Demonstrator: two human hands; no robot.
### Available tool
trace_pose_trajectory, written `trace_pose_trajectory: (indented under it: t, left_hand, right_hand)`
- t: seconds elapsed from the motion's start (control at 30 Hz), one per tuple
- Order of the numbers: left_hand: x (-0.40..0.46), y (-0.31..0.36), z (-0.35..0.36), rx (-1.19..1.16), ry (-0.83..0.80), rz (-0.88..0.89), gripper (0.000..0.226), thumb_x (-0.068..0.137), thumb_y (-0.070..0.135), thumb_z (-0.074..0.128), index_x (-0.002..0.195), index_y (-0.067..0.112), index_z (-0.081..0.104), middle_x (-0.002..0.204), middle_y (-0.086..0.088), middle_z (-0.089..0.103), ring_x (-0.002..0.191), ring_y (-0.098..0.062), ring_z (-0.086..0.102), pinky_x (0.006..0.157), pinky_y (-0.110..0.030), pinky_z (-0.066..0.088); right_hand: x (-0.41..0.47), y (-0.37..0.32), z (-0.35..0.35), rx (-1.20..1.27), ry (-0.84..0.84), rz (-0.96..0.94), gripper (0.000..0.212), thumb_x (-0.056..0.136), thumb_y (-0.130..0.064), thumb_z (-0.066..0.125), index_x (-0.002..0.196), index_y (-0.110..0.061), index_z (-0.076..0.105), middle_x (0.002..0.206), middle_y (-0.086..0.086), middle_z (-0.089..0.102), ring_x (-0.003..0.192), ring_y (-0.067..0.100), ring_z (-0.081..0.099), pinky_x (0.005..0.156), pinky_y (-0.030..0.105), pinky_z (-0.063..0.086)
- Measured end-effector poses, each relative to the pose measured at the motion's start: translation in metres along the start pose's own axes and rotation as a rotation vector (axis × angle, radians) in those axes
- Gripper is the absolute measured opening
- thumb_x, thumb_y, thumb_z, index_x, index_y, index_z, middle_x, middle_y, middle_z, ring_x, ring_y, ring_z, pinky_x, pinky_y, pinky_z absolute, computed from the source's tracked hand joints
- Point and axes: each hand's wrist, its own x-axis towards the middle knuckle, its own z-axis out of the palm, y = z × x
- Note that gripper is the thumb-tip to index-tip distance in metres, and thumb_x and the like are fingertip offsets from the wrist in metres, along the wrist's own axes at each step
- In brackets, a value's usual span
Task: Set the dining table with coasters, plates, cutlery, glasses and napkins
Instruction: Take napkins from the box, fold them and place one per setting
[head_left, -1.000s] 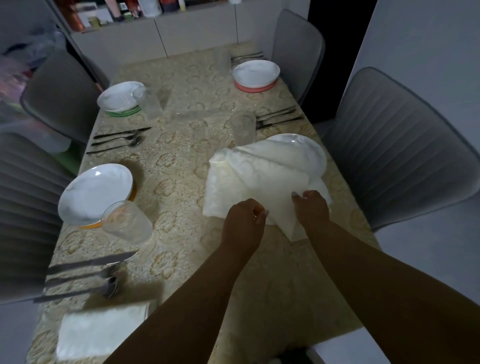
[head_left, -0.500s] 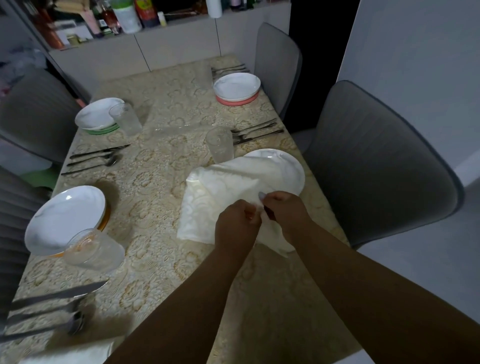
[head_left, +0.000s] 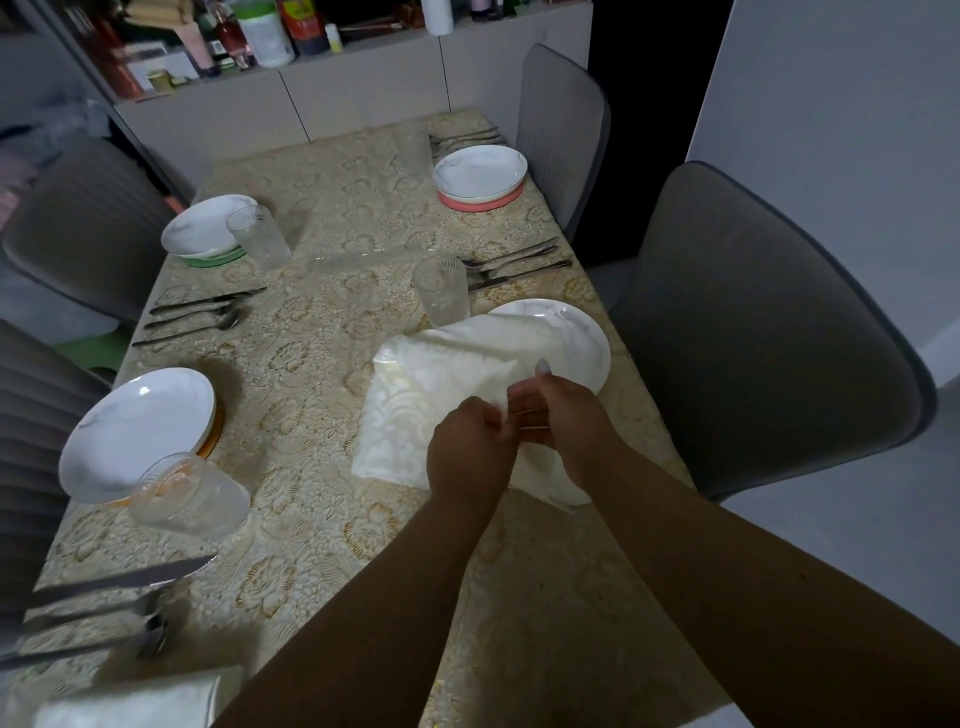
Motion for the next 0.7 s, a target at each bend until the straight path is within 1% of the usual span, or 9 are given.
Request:
trace_pose_trajectory:
  t: [0.1,0.17,0.23,0.33,0.37,0.43,0.5,0.57,0.7]
  left_hand:
    - [0.001,-0.003,-0.002,-0.026,0.009,0.021,0.022,0.095,0.030,0.054,0.097,0.012,0.068,0.087,0.001,0.070,0.080,-0.013,0.063,0.066,-0.021,0.040]
    - [0.002,-0.006,-0.002,-0.118,-0.034,0.015,0.021,0.097,0.025,0.053,0.092,0.012,0.070,0.083,0.001,0.070,0.077,-0.012,0.063,0.064,-0.018,0.041]
    - [0.004,-0.010,-0.003,-0.204,-0.081,-0.012,0.022,0.097,0.021,0.054,0.082,0.016,0.069,0.074,0.005,0.067,0.072,-0.011,0.062,0.064,-0.018,0.043]
    - [0.004,-0.015,-0.006,-0.385,-0.122,-0.084,0.027,0.096,0.019,0.056,0.071,0.023,0.066,0.075,0.003,0.069,0.076,-0.017,0.066,0.074,-0.030,0.053]
    - [0.003,-0.014,-0.008,-0.466,-0.137,-0.127,0.025,0.095,0.017,0.057,0.073,0.022,0.067,0.079,-0.002,0.071,0.079,-0.020,0.068,0.076,-0.033,0.055]
    - [0.001,-0.011,-0.013,-0.598,-0.151,-0.214,0.018,0.095,0.013,0.056,0.084,0.011,0.070,0.087,-0.011,0.072,0.081,-0.023,0.068,0.074,-0.031,0.056]
    - [0.001,-0.008,-0.019,-0.730,-0.144,-0.308,0.016,0.096,0.009,0.054,0.091,0.004,0.068,0.089,-0.014,0.070,0.079,-0.022,0.066,0.072,-0.029,0.056]
    - [0.005,-0.005,-0.027,-0.897,-0.135,-0.408,0.018,0.098,0.009,0.050,0.090,0.005,0.065,0.090,-0.015,0.069,0.080,-0.023,0.065,0.077,-0.032,0.056]
    - [0.031,-0.004,-0.060,-1.125,-0.032,-0.541,0.021,0.101,0.008,0.041,0.100,-0.002,0.060,0.091,-0.016,0.066,0.078,-0.020,0.064,0.074,-0.030,0.055]
  right_hand:
    - [0.003,-0.003,0.002,0.054,-0.010,0.043,0.056,0.103,-0.041,0.029,0.083,-0.007,0.069,0.081,0.011,0.071,0.077,0.023,0.069,0.074,0.030,0.057]
    - [0.006,-0.001,0.002,0.011,0.027,0.062,0.055,0.102,-0.042,0.030,0.088,-0.007,0.070,0.085,0.010,0.072,0.080,0.022,0.068,0.076,0.029,0.057]
    - [0.008,0.004,0.000,-0.066,0.062,0.038,0.048,0.101,-0.042,0.035,0.098,-0.010,0.070,0.093,0.009,0.071,0.088,0.021,0.067,0.084,0.032,0.055]
    - [0.004,0.011,-0.001,-0.202,0.045,-0.076,0.028,0.097,-0.038,0.049,0.099,-0.015,0.066,0.096,0.003,0.068,0.093,0.020,0.064,0.087,0.033,0.052]
    - [0.002,0.013,0.000,-0.238,0.029,-0.124,0.024,0.094,-0.035,0.054,0.100,-0.016,0.066,0.096,0.001,0.068,0.092,0.019,0.063,0.087,0.033,0.052]
    - [0.001,0.017,0.000,-0.291,0.029,-0.183,0.023,0.090,-0.030,0.062,0.104,-0.013,0.069,0.092,-0.001,0.068,0.089,0.016,0.063,0.086,0.033,0.053]
    - [0.003,0.020,-0.002,-0.323,0.092,-0.199,0.020,0.090,-0.026,0.063,0.097,-0.010,0.071,0.086,0.003,0.069,0.085,0.020,0.064,0.085,0.038,0.054]
    - [0.007,0.021,-0.005,-0.315,0.173,-0.167,0.020,0.091,-0.026,0.061,0.087,-0.009,0.069,0.083,0.008,0.068,0.084,0.026,0.064,0.084,0.042,0.054]
    - [0.016,0.023,-0.018,-0.272,0.341,-0.038,0.019,0.095,-0.025,0.054,0.088,-0.009,0.062,0.087,0.011,0.061,0.085,0.027,0.059,0.076,0.036,0.050]
